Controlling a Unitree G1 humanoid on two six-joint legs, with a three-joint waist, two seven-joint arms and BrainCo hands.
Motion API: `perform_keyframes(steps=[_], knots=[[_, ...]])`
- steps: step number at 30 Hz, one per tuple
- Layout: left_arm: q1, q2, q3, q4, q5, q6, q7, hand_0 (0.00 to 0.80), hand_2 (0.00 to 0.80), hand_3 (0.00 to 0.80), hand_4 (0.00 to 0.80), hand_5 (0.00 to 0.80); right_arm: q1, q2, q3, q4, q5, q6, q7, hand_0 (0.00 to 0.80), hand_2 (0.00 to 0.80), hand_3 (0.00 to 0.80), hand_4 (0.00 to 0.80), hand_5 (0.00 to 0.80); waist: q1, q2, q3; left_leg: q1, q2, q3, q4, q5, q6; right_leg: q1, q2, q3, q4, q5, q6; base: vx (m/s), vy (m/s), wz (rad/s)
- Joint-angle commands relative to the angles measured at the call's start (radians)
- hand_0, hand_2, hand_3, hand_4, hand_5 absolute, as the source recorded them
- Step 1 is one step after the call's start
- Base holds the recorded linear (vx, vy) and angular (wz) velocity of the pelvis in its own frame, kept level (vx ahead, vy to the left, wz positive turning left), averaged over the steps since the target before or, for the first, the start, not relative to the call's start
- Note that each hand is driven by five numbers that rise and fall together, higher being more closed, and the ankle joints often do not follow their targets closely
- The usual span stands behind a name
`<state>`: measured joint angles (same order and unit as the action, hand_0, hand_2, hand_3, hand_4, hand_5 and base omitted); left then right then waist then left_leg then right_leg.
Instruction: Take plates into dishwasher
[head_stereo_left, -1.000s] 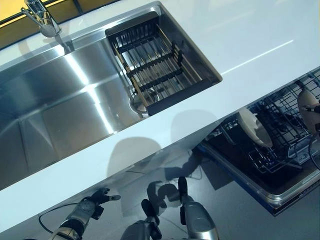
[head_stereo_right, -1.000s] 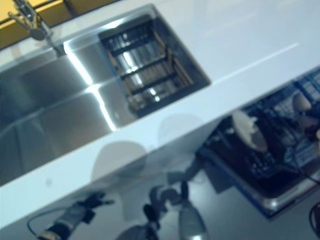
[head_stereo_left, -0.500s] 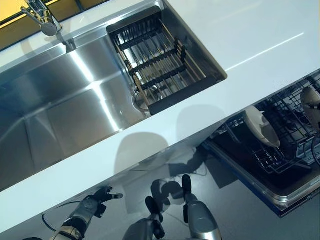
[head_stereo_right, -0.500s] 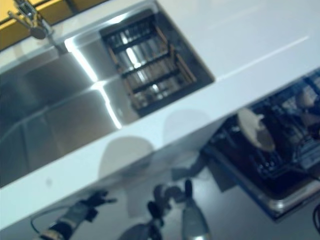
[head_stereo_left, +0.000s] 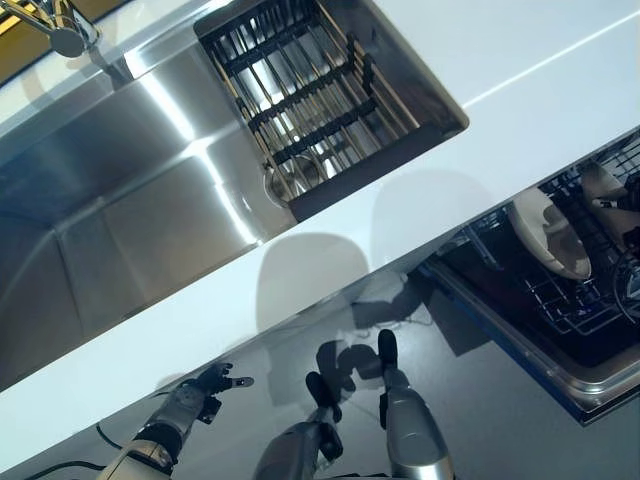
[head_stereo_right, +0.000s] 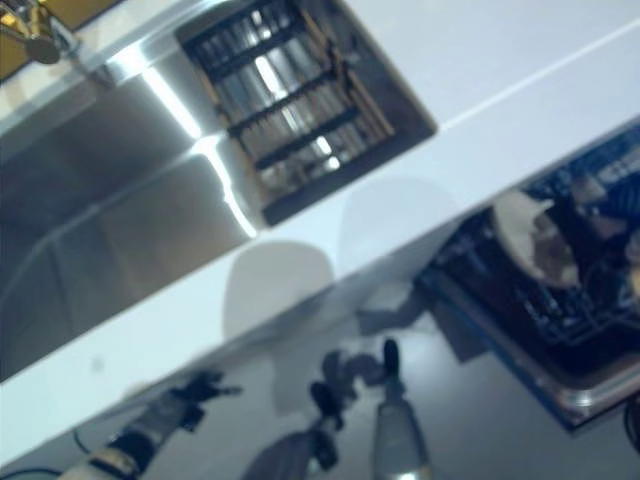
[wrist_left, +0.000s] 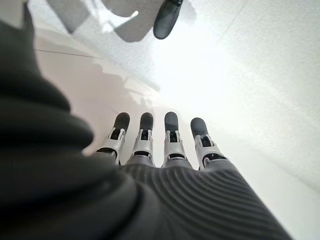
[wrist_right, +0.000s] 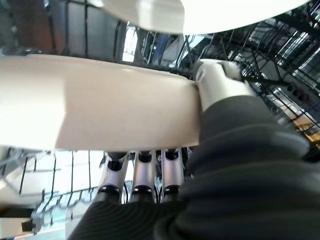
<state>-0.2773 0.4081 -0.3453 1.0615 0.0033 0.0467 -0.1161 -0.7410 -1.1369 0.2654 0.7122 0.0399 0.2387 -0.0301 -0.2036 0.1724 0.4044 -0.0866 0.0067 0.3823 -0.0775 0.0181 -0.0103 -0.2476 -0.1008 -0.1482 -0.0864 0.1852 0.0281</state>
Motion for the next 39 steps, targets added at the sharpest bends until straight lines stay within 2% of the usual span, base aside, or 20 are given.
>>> perform_keyframes(steps=[1,2,14,28,29,30,31,32,39], knots=[[-0.09,0.045,-0.048,0.012,-0.074,0.008,0.015,0.0,0.0,0.0,0.0,0.0,-0.136,-0.019,0.034,0.011,-0.04,-0.025,-0.032,0.8,0.8,0.8,0.8,0.8,-0.002,-0.046,0.015,-0.002,0.031,-0.011,0.151,-0.111,-0.056,-0.099,0.009,0.003,0.163,-0.163,0.023,0.084,0.06,-0.04],[-0.098,0.043,-0.052,0.012,-0.081,0.012,0.015,0.0,0.0,0.0,0.0,0.0,-0.142,-0.016,0.039,0.014,-0.042,-0.026,-0.036,0.8,0.8,0.8,0.8,0.8,-0.003,-0.036,0.019,0.005,0.033,-0.023,0.152,-0.131,-0.06,-0.096,0.014,0.007,0.17,-0.185,0.03,0.083,0.051,-0.03],[-0.142,0.033,-0.062,0.021,-0.127,0.024,0.028,0.0,0.0,0.0,0.0,0.0,-0.208,-0.012,0.093,0.05,-0.115,-0.001,-0.123,0.8,0.8,0.8,0.8,0.8,-0.018,-0.022,0.054,-0.045,0.039,-0.027,0.189,-0.12,-0.067,-0.164,0.014,0.022,0.217,-0.19,0.021,0.007,0.003,0.0],[-0.142,0.034,-0.061,0.003,-0.131,0.025,0.037,0.0,0.0,0.0,0.0,0.0,-0.162,-0.029,0.066,0.039,-0.152,0.026,-0.156,0.8,0.8,0.8,0.8,0.8,-0.019,-0.032,0.056,-0.036,0.037,-0.031,0.164,-0.116,-0.063,-0.167,0.015,0.017,0.216,-0.184,0.026,0.0,0.0,0.0],[-0.14,0.035,-0.06,0.001,-0.131,0.026,0.038,0.0,0.0,0.0,0.0,0.0,-0.155,-0.03,0.062,0.038,-0.151,0.029,-0.158,0.684,0.684,0.684,0.684,0.684,-0.019,-0.034,0.056,-0.034,0.037,-0.031,0.162,-0.116,-0.063,-0.165,0.016,0.016,0.215,-0.183,0.027,-0.03,0.009,0.01],[-0.138,0.036,-0.059,0.0,-0.13,0.025,0.039,0.0,0.0,0.0,0.0,0.0,-0.148,-0.031,0.057,0.037,-0.154,0.03,-0.161,0.386,0.386,0.386,0.386,0.386,-0.018,-0.037,0.054,-0.032,0.037,-0.03,0.16,-0.116,-0.062,-0.162,0.015,0.015,0.213,-0.183,0.028,-0.031,0.002,0.01],[-0.136,0.036,-0.059,-0.001,-0.129,0.026,0.04,0.0,0.0,0.0,0.0,0.0,-0.139,-0.033,0.051,0.037,-0.155,0.029,-0.162,0.05,0.05,0.05,0.05,0.05,-0.017,-0.04,0.053,-0.03,0.037,-0.03,0.157,-0.116,-0.061,-0.159,0.016,0.013,0.21,-0.181,0.029,-0.033,-0.004,0.01],[-0.134,0.036,-0.058,-0.002,-0.127,0.026,0.041,0.0,0.0,0.0,0.0,0.0,-0.131,-0.033,0.045,0.039,-0.154,0.027,-0.162,0.0,0.0,0.0,0.0,0.0,-0.017,-0.042,0.052,-0.027,0.037,-0.029,0.156,-0.116,-0.06,-0.158,0.016,0.011,0.21,-0.18,0.03,-0.031,-0.006,0.02],[-0.12,0.038,-0.047,-0.002,-0.119,0.022,0.041,0.0,0.0,0.0,0.0,0.0,-0.105,-0.032,0.026,0.039,-0.158,0.02,-0.165,0.0,0.0,0.0,0.0,0.0,-0.013,-0.055,0.045,-0.012,0.037,-0.025,0.144,-0.116,-0.057,-0.141,0.018,0.006,0.192,-0.17,0.036,0.0,0.0,0.0]])
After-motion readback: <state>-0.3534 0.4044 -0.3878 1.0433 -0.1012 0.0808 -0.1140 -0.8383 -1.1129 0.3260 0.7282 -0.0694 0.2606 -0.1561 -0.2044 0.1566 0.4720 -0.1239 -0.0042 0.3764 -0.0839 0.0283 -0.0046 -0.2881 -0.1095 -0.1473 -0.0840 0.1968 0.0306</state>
